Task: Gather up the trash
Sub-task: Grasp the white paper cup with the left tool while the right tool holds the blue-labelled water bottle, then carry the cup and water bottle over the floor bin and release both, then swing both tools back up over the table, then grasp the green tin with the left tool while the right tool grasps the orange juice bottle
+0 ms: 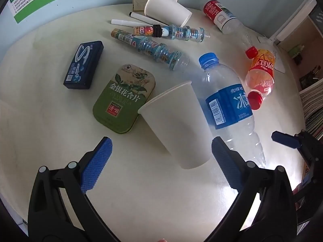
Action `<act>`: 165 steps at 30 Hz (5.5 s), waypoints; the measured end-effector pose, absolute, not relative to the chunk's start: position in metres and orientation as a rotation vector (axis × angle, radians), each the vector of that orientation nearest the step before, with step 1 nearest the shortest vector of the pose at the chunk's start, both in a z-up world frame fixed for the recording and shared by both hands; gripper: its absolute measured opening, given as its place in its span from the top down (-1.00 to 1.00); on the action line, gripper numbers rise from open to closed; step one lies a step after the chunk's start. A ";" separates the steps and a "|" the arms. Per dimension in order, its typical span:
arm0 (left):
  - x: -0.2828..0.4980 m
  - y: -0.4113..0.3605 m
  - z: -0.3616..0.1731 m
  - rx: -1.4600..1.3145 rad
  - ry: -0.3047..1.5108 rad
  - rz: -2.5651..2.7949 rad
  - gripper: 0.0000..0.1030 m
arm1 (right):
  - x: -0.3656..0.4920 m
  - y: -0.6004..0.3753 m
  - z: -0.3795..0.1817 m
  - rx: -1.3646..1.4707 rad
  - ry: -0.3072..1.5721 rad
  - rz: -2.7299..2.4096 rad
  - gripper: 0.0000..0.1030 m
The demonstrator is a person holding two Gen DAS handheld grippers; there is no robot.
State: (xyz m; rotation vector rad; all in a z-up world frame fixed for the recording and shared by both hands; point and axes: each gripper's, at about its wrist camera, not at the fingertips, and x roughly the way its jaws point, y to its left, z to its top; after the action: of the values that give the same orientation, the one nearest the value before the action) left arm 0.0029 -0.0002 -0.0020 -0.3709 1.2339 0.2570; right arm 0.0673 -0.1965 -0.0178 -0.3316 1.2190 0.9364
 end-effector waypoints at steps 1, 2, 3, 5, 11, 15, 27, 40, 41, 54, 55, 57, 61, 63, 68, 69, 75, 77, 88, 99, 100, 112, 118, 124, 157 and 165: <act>0.006 0.000 -0.005 -0.378 1.235 0.255 -0.87 | 0.068 -0.195 -0.021 -0.336 1.230 0.938 -0.50; 0.009 0.000 -0.008 -0.386 1.237 0.255 -0.87 | 0.069 -0.194 -0.025 -0.338 1.247 0.938 -0.40; 0.011 0.001 -0.012 -0.401 1.242 0.259 -0.86 | 0.070 -0.194 -0.029 -0.337 1.264 0.935 -0.40; 0.014 0.000 -0.018 -0.434 1.247 0.250 -0.86 | 0.073 -0.194 -0.034 -0.325 1.280 0.931 -0.40; 0.023 0.000 -0.035 -0.451 1.289 0.202 -0.55 | 0.076 -0.191 -0.043 -0.333 1.309 0.928 -0.31; 0.028 -0.007 -0.043 -0.434 1.313 0.171 -0.10 | 0.078 -0.192 -0.046 -0.314 1.324 0.930 -0.23; -0.019 -0.010 -0.009 -0.303 1.275 0.242 -0.08 | 0.082 -0.213 -0.022 -0.223 1.327 0.980 -0.21; -0.125 -0.001 0.036 -0.374 1.182 0.440 -0.08 | 0.052 -0.211 0.020 -0.206 1.254 1.168 -0.21; -0.137 0.001 0.040 -0.390 1.171 0.471 -0.08 | 0.048 -0.206 0.023 -0.218 1.248 1.198 -0.21; -0.343 -0.004 0.041 -0.692 1.110 0.941 -0.09 | -0.067 -0.109 0.047 -0.490 1.215 1.682 -0.21; -0.359 -0.006 0.039 -0.718 1.106 0.977 -0.09 | -0.083 -0.104 0.048 -0.528 1.207 1.725 -0.21; -0.396 -0.014 0.031 -0.772 1.098 1.048 -0.09 | -0.115 -0.092 0.049 -0.604 1.191 1.788 -0.21; -0.456 -0.020 0.010 -0.869 1.097 1.134 -0.09 | -0.179 -0.069 0.044 -0.723 1.183 1.892 -0.21; -0.484 -0.012 -0.005 -0.925 1.092 1.152 -0.09 | -0.213 -0.056 0.039 -0.780 1.186 1.931 -0.21; -0.559 -0.017 -0.039 -1.039 1.102 1.190 -0.09 | -0.298 -0.024 0.013 -0.932 1.222 1.987 -0.21; -0.571 -0.015 -0.047 -1.052 1.107 1.192 -0.09 | -0.315 -0.019 0.007 -0.967 1.222 1.993 -0.21; -0.639 -0.004 -0.092 -1.118 1.158 1.178 -0.09 | -0.405 0.014 -0.044 -1.180 1.249 1.955 -0.21; -0.654 0.002 -0.117 -1.163 1.182 1.153 -0.09 | -0.428 0.021 -0.068 -1.257 1.274 1.913 -0.21; -0.680 0.054 -0.238 -1.254 1.323 0.992 -0.11 | -0.523 0.074 -0.230 -1.588 1.402 1.610 -0.23; -0.683 0.076 -0.259 -1.171 1.446 1.055 -0.66 | -0.518 0.099 -0.239 -1.572 1.340 1.604 -0.54; -0.683 0.074 -0.252 -1.165 1.441 1.061 -0.66 | -0.514 0.100 -0.238 -1.566 1.340 1.615 -0.54; -0.664 0.056 -0.143 -1.014 1.301 1.163 -0.86 | -0.436 0.069 -0.100 -1.180 1.321 1.842 -0.57; -0.615 0.065 -0.060 -0.886 1.178 1.139 -0.87 | -0.353 0.037 -0.025 -0.904 1.250 1.807 -0.71; -0.531 0.067 -0.003 -0.722 1.122 1.021 -0.87 | -0.242 -0.016 0.011 -0.654 1.231 1.610 -0.76; 0.012 0.058 -0.030 -0.155 1.283 0.238 -0.87 | 0.230 -0.252 -0.028 -0.016 1.328 0.650 -0.76; 0.042 0.059 -0.044 -0.199 1.294 0.176 -0.36 | 0.273 -0.243 -0.052 0.087 1.392 0.557 -0.74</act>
State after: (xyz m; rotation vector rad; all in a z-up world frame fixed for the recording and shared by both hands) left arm 0.0416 0.0594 -0.0437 -0.1987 1.2943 0.1758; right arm 0.2727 -0.2435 -0.0516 0.0868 1.3918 0.5573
